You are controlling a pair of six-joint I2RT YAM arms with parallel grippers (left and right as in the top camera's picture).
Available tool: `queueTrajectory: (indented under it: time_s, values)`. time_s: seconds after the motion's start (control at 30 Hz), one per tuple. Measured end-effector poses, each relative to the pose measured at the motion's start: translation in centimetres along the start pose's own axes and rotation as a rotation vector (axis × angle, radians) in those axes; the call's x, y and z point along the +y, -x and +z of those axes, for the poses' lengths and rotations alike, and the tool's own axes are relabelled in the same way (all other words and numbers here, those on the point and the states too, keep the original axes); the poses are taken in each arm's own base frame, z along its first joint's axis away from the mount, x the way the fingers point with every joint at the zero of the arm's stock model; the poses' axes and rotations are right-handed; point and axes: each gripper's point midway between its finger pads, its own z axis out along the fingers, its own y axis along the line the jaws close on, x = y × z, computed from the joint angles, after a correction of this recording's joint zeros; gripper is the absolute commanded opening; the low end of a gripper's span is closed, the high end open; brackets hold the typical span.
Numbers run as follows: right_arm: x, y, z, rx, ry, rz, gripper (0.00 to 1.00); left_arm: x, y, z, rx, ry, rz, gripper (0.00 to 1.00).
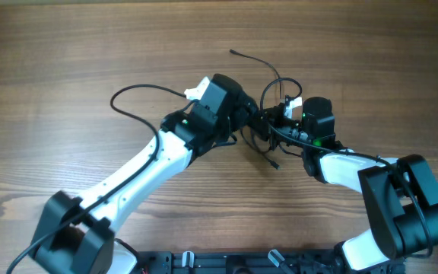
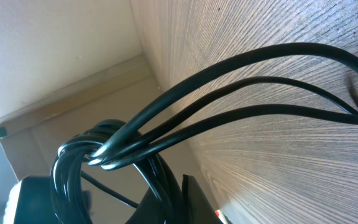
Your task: Untangle cables
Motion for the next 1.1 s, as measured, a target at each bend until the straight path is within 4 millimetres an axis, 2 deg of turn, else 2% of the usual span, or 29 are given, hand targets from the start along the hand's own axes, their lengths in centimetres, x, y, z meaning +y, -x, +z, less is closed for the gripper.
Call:
queueTrajectory:
  time_s: [0.03,0.13,0.2,0.23,0.37,0.43,0.5,0.57,0.63,0.73,0.83,1.0,1.1]
  values:
    - [0.0,0.0,0.0,0.002,0.000,0.000,0.04,0.4,0.0,0.4,-0.001,0.014,-0.012,0.52]
    - [0.0,-0.1,0.0,0.003,0.000,-0.003,0.04,0.6,0.1,0.7,-0.007,0.023,-0.035,0.07]
    - [0.2,0.3,-0.2,-0.007,0.007,-0.004,0.04,1.2,0.2,0.7,-0.014,0.048,-0.039,0.04]
    - [0.2,0.5,-0.3,-0.011,0.008,-0.003,0.08,1.2,0.3,0.7,-0.014,0.045,-0.043,0.04]
    - [0.4,0.9,-0.8,-0.009,0.015,-0.031,0.53,1.0,0.9,0.6,0.006,0.030,-0.041,0.04]
    - [0.5,2.0,-1.7,-0.019,0.025,-0.126,0.76,1.0,3.1,-0.2,-0.017,0.011,-0.003,0.04]
    - [0.6,2.2,-2.4,-0.002,0.035,-0.251,0.99,0.8,4.4,-1.1,-0.019,-0.015,0.061,0.04]
    - [0.8,2.1,-3.2,0.038,0.053,-0.382,1.00,0.3,5.3,-2.3,-0.003,-0.059,0.139,0.04]
    - [1.2,1.4,-4.3,0.104,0.102,-0.574,1.00,-0.5,5.5,-3.7,0.061,-0.138,0.270,0.04]
    - [2.7,1.1,-6.6,0.155,0.209,-0.827,1.00,-0.9,3.5,-5.5,0.246,-0.288,0.465,0.04]
    - [4.2,0.9,-8.3,0.159,0.287,-0.988,1.00,0.3,1.6,-6.7,0.384,-0.336,0.537,0.04]
    - [4.7,-1.3,-7.9,0.233,0.335,-1.068,0.99,-0.1,-1.5,-7.4,0.482,-0.415,0.647,0.04]
    - [4.5,-2.8,-7.1,0.290,0.346,-1.075,0.88,-0.4,-4.0,-7.0,0.542,-0.429,0.693,0.04]
